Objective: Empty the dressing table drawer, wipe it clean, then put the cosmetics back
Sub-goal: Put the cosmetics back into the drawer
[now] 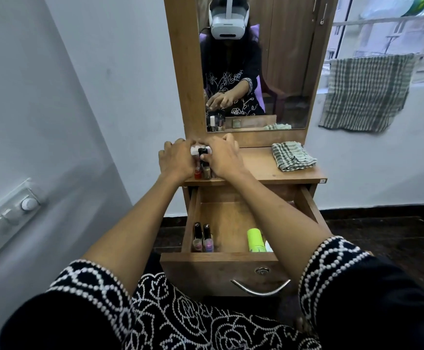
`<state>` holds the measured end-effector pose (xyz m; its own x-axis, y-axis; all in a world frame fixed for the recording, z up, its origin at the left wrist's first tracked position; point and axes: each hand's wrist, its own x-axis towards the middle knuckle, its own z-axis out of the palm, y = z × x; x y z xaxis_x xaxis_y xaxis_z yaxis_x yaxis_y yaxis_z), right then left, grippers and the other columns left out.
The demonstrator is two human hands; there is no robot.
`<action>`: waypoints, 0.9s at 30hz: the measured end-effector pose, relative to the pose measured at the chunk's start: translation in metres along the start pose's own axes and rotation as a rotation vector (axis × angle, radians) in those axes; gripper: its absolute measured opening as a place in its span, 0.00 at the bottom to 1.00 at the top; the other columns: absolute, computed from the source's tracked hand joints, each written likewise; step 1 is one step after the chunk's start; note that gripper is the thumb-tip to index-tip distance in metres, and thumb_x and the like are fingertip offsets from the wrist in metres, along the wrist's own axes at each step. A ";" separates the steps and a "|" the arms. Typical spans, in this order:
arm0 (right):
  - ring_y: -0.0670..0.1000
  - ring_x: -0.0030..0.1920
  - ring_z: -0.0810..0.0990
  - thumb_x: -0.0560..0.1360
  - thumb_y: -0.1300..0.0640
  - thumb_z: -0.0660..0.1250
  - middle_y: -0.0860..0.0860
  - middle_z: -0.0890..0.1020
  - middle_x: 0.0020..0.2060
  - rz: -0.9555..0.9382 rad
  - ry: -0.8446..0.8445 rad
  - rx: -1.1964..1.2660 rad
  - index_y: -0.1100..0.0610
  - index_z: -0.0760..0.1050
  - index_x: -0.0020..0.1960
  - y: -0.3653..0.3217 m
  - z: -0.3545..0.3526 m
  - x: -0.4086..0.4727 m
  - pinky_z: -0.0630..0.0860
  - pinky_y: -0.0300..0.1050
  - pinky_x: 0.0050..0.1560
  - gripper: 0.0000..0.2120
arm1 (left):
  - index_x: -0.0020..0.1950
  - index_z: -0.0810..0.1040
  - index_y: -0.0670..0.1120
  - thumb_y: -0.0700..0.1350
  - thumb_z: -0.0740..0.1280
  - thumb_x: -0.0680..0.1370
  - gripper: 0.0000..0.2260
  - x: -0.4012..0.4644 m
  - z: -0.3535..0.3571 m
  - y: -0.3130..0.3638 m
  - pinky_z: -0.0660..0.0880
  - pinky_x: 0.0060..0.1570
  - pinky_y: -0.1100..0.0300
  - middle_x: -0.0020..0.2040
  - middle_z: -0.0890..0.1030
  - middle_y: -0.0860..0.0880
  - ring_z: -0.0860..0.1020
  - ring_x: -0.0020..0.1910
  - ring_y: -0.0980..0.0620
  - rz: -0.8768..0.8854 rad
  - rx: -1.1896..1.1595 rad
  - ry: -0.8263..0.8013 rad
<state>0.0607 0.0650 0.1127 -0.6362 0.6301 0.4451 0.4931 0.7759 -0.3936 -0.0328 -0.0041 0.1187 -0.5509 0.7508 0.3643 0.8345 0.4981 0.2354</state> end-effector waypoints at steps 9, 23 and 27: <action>0.55 0.52 0.69 0.77 0.62 0.63 0.53 0.80 0.50 -0.031 0.074 0.016 0.55 0.77 0.53 0.004 0.012 0.002 0.64 0.47 0.50 0.08 | 0.62 0.76 0.46 0.42 0.64 0.78 0.13 0.007 0.011 0.002 0.68 0.56 0.50 0.58 0.79 0.44 0.72 0.60 0.42 -0.003 0.034 0.001; 0.54 0.58 0.70 0.76 0.60 0.66 0.51 0.81 0.50 0.010 0.016 0.135 0.50 0.79 0.51 0.011 0.003 0.011 0.68 0.46 0.53 0.08 | 0.59 0.76 0.45 0.45 0.61 0.80 0.10 -0.004 -0.008 -0.002 0.70 0.58 0.48 0.56 0.81 0.46 0.73 0.59 0.42 -0.007 -0.205 0.073; 0.48 0.49 0.75 0.74 0.62 0.67 0.48 0.80 0.46 -0.060 0.102 0.358 0.53 0.79 0.48 0.013 -0.018 -0.014 0.72 0.40 0.46 0.07 | 0.57 0.78 0.47 0.47 0.62 0.80 0.09 -0.033 -0.029 -0.003 0.67 0.55 0.51 0.53 0.82 0.51 0.74 0.56 0.45 0.086 -0.282 0.158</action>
<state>0.0871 0.0671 0.1158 -0.5863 0.5976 0.5469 0.2066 0.7631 -0.6124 -0.0169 -0.0428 0.1324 -0.4894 0.6975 0.5235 0.8584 0.2794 0.4301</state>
